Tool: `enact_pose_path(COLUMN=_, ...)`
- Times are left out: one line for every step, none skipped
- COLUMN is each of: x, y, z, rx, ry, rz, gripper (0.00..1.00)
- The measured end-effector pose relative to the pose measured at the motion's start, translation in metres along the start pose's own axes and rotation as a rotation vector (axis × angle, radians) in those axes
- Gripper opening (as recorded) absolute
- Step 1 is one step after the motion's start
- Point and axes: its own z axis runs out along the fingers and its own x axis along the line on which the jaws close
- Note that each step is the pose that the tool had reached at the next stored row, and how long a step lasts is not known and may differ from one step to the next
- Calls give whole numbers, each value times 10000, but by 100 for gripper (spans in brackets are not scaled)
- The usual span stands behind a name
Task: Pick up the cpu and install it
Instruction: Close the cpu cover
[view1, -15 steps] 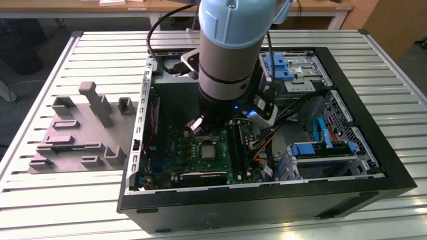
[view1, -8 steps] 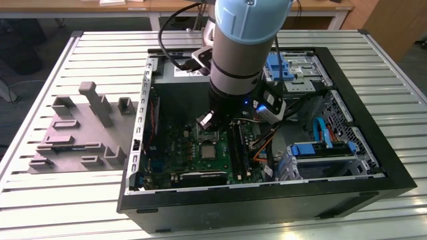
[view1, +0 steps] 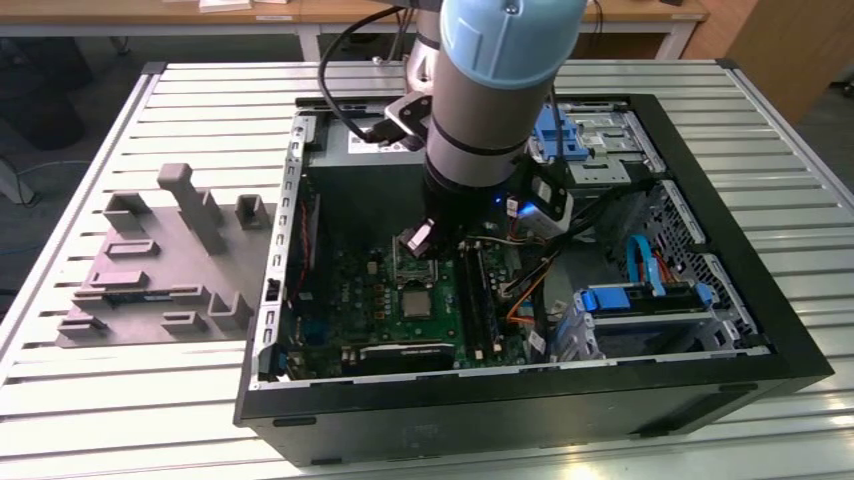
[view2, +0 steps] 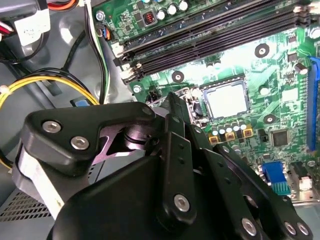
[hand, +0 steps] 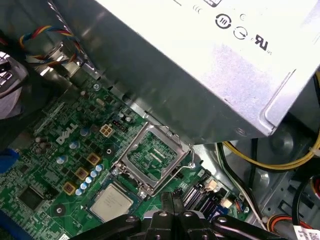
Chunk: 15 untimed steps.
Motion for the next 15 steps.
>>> enact_pose_path(x=-1, y=0, z=1, rx=-3, ry=2, rz=-18, gripper=11)
enact_pose_path(x=-1, y=0, z=2, rx=-4, ry=2, rz=-22, gripper=11)
enact_pose_path(x=-1, y=0, z=2, rx=-5, ry=2, rz=-23, gripper=11)
enact_pose_path(x=-1, y=-1, z=2, rx=-6, ry=1, rz=-25, gripper=11)
enact_pose_path(x=-2, y=-1, z=3, rx=-6, ry=0, rz=-27, gripper=11)
enact_pose_path(x=-2, y=-1, z=3, rx=-6, ry=0, rz=-27, gripper=11)
enact_pose_path(x=-2, y=-1, z=3, rx=-6, ry=1, rz=-28, gripper=11)
enact_pose_path(x=-2, y=-1, z=3, rx=-6, ry=0, rz=-28, gripper=11)
enact_pose_path(x=-6, y=1, z=5, rx=-8, ry=-2, rz=-28, gripper=11)
enact_pose_path(x=-10, y=3, z=7, rx=-8, ry=-1, rz=-28, gripper=11)
enact_pose_path(x=-18, y=6, z=9, rx=-7, ry=0, rz=-28, gripper=11)
enact_pose_path(x=-27, y=11, z=12, rx=-8, ry=-2, rz=-29, gripper=11)
enact_pose_path(x=-36, y=16, z=15, rx=-15, ry=-6, rz=-29, gripper=11)
enact_pose_path(x=-45, y=21, z=19, rx=-23, ry=-12, rz=-30, gripper=11)
enact_pose_path(x=-52, y=26, z=21, rx=-39, ry=-23, rz=-33, gripper=11)
